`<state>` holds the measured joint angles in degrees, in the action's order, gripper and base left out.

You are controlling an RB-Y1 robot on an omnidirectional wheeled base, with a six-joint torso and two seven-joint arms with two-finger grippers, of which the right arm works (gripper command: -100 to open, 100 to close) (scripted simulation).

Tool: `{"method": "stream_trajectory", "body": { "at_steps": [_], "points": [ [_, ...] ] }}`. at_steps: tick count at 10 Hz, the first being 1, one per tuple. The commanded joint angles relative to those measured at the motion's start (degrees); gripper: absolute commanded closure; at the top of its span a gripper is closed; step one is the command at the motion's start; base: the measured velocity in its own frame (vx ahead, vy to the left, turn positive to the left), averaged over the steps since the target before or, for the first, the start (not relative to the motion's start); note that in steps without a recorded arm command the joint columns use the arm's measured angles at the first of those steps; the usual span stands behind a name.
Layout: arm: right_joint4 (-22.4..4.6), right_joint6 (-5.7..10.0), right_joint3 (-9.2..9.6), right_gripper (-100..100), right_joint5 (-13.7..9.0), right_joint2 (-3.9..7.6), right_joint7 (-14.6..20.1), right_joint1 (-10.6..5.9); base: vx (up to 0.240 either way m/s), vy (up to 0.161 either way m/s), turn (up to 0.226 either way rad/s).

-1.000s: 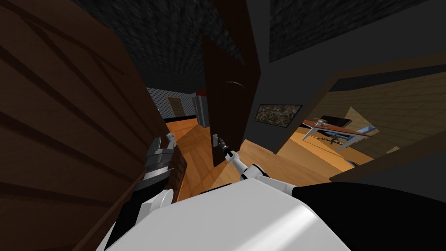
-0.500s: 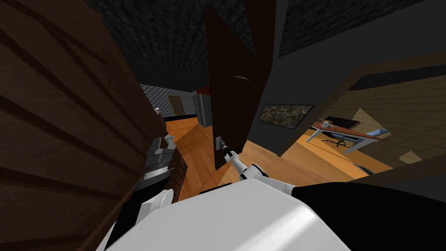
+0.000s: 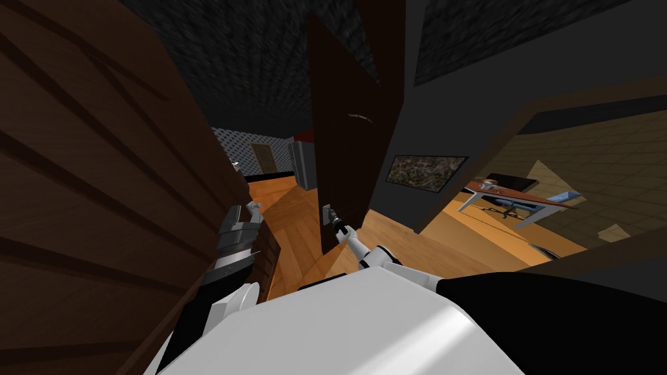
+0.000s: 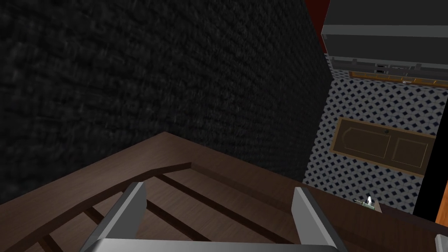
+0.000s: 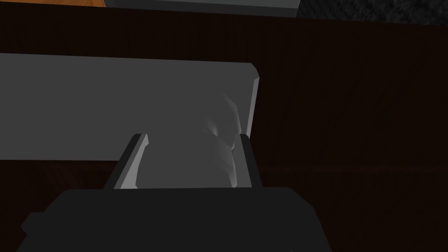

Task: Push the door open

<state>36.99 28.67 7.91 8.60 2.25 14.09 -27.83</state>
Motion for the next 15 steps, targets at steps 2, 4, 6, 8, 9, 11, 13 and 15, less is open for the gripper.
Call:
{"method": "stream_trajectory", "body": {
  "at_steps": [2, 4, 6, 8, 9, 11, 13, 15],
  "points": [
    [-0.1, 0.17, -0.27, 100, -1.8, 0.42, -1.8, -0.07, 0.024, 0.012, 0.005],
    [-0.3, 0.42, -0.64, 100, -4.1, 0.86, -4.1, -0.19, 0.114, 0.042, 0.005],
    [-0.4, 0.58, -0.88, 100, -5.7, 1.08, -5.7, -0.27, 0.124, 0.046, 0.003],
    [0.7, 0.58, -0.88, 100, -5.7, 1.08, -5.7, -0.27, 0.049, 0.008, 0.019],
    [-0.4, 0.58, -0.88, 100, -5.7, 1.08, -5.7, -0.27, -0.004, -0.007, 0.009],
    [-0.6, 0.85, -1.28, 100, -8.3, 1.37, -8.3, -0.41, 0.064, 0.015, -0.035],
    [-0.7, 1.05, -1.59, 100, -10.2, 1.52, -10.2, -0.51, 0.095, 0.026, -0.036],
    [-1.0, 0.17, -1.19, -100, -9.6, 1.29, -9.5, -0.62, -0.121, -0.007, -0.005]
  ]
}}
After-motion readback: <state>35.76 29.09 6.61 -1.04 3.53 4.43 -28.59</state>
